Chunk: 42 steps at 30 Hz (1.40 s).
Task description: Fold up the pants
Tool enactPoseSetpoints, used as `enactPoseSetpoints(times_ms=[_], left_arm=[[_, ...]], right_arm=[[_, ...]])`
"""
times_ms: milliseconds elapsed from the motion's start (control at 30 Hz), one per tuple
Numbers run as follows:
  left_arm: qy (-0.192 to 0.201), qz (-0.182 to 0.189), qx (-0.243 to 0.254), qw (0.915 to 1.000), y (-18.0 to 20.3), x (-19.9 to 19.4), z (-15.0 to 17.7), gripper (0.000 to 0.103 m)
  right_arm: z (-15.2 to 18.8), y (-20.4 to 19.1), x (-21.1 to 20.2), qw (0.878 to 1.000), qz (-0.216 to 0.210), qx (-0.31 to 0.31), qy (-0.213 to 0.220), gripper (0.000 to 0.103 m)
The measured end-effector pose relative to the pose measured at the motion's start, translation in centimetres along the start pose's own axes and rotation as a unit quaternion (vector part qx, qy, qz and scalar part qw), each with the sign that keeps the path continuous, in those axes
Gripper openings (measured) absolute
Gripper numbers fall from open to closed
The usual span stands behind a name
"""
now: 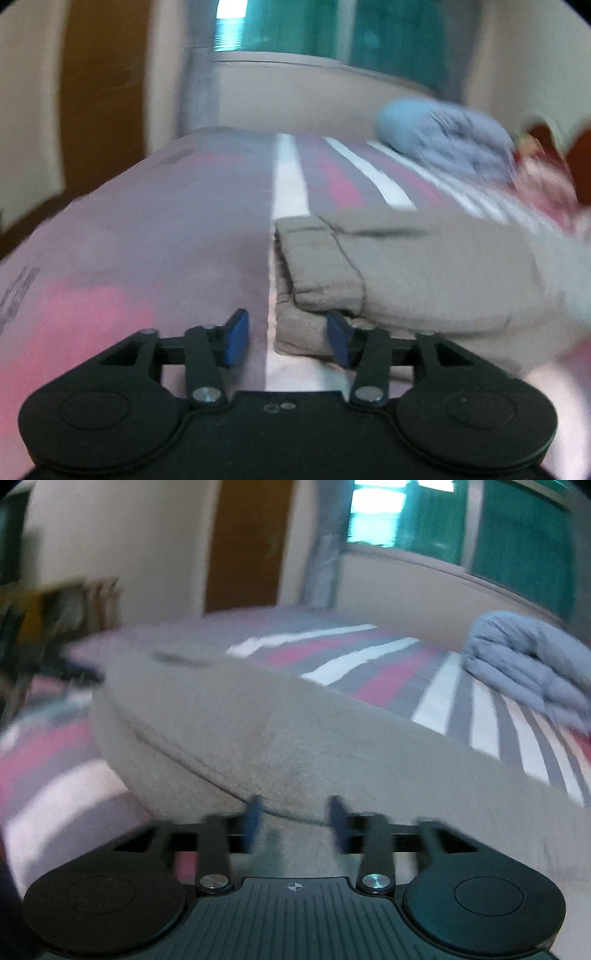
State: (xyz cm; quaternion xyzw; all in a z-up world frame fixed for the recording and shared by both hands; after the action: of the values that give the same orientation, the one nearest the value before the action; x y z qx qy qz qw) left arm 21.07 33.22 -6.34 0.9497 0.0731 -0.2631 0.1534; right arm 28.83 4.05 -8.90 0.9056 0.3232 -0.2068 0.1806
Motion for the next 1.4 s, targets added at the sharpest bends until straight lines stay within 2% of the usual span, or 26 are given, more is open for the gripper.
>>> enactPoseSetpoints(times_ms=[67, 133, 167, 267, 300, 367, 500, 600, 700, 767, 833, 900, 933, 967, 1000, 1100, 1233, 1300, 1367, 1400], left_arm=[[0.007, 0.010, -0.036, 0.9993, 1.1, -0.8, -0.2, 0.056], [-0.004, 0.025, -0.066, 0.9975, 2.3, -0.6, -0.6, 0.054], [-0.014, 0.034, -0.089, 0.9953, 2.7, -0.1, -0.8, 0.051], [-0.051, 0.050, -0.171, 0.9828, 2.7, 2.4, -1.4, 0.032], [-0.060, 0.056, -0.196, 0.9772, 2.6, 3.4, -1.4, 0.032], [-0.079, 0.053, -0.239, 0.9664, 2.3, 5.1, -1.1, 0.032], [-0.079, 0.056, -0.297, 0.9499, 0.3, 6.8, -0.3, 0.032], [-0.077, 0.064, -0.319, 0.9427, -0.3, 7.8, -0.2, 0.032], [-0.074, 0.073, -0.343, 0.9335, -0.8, 8.5, 0.2, 0.032], [-0.069, 0.075, -0.358, 0.9281, -1.3, 8.5, 0.4, 0.027], [-0.064, 0.080, -0.365, 0.9252, -1.6, 8.6, 0.4, 0.024], [-0.063, 0.081, -0.360, 0.9273, -1.7, 8.4, 0.3, 0.021], [-0.062, 0.084, -0.359, 0.9274, -1.9, 7.9, 0.3, 0.020], [-0.060, 0.089, -0.360, 0.9267, -1.7, 7.8, 0.0, 0.019], [-0.055, 0.097, -0.359, 0.9265, -1.6, 7.4, -0.4, 0.019], [-0.047, 0.111, -0.344, 0.9312, -1.2, 5.9, -1.6, 0.019], [-0.047, 0.114, -0.322, 0.9385, -1.1, 4.0, -2.2, 0.019], [-0.061, 0.096, -0.309, 0.9442, -1.4, 4.2, -1.5, 0.019], [-0.092, 0.063, -0.301, 0.9471, -2.1, 4.9, 0.2, 0.018], [-0.097, 0.057, -0.294, 0.9491, -2.1, 5.3, 0.9, 0.018]], right_arm=[[0.1, 1.1, -0.7, 0.999, 0.006, 0.047, 0.014, 0.054], [0.1, 2.1, -1.0, 0.995, 0.015, 0.094, 0.024, 0.054], [0.1, 2.5, -1.0, 0.993, 0.023, 0.115, 0.029, 0.054], [0.0, 4.3, -0.9, 0.981, 0.031, 0.189, 0.040, 0.054], [0.0, 4.7, -0.7, 0.976, 0.029, 0.214, 0.041, 0.054], [0.5, 5.6, -0.1, 0.962, 0.019, 0.271, 0.043, 0.054], [2.0, 8.0, 0.6, 0.935, -0.002, 0.353, 0.040, 0.054], [3.0, 8.8, 1.9, 0.919, -0.026, 0.392, 0.029, 0.054], [4.2, 9.8, 3.5, 0.893, -0.049, 0.446, 0.027, 0.053], [4.4, 10.7, 4.1, 0.879, -0.060, 0.472, 0.037, 0.053], [4.6, 11.6, 4.8, 0.865, -0.068, 0.495, 0.041, 0.044], [4.9, 12.8, 5.7, 0.854, -0.069, 0.514, 0.034, 0.006], [5.2, 13.3, 6.1, 0.850, -0.067, 0.522, 0.026, 0.005], [5.2, 13.7, 6.1, 0.849, -0.069, 0.524, 0.026, 0.005], [4.8, 13.9, 5.8, 0.854, -0.068, 0.515, 0.030, 0.005], [2.6, 13.7, 2.6, 0.879, -0.069, 0.468, 0.063, 0.005], [1.8, 12.8, -2.4, 0.890, -0.076, 0.440, 0.093, 0.005], [2.4, 11.4, -3.7, 0.899, -0.080, 0.421, 0.086, 0.005], [3.8, 9.4, -3.4, 0.912, -0.077, 0.399, 0.054, 0.005], [4.7, 8.6, -2.7, 0.912, -0.079, 0.400, 0.034, 0.005]])
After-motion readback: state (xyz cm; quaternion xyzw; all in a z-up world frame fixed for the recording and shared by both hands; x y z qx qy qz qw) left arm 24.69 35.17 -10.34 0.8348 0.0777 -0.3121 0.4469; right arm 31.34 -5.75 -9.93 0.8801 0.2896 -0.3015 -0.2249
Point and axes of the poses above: each gripper's, at about its wrist camera, not at the fingertips, and x roughly the way its jaws point, y to its right, z to its underside, the point moved 6 cm from there along x, roughly the way its jaws point, and after that the axes turned 9 degrees about -x, right-handed, at the moved point
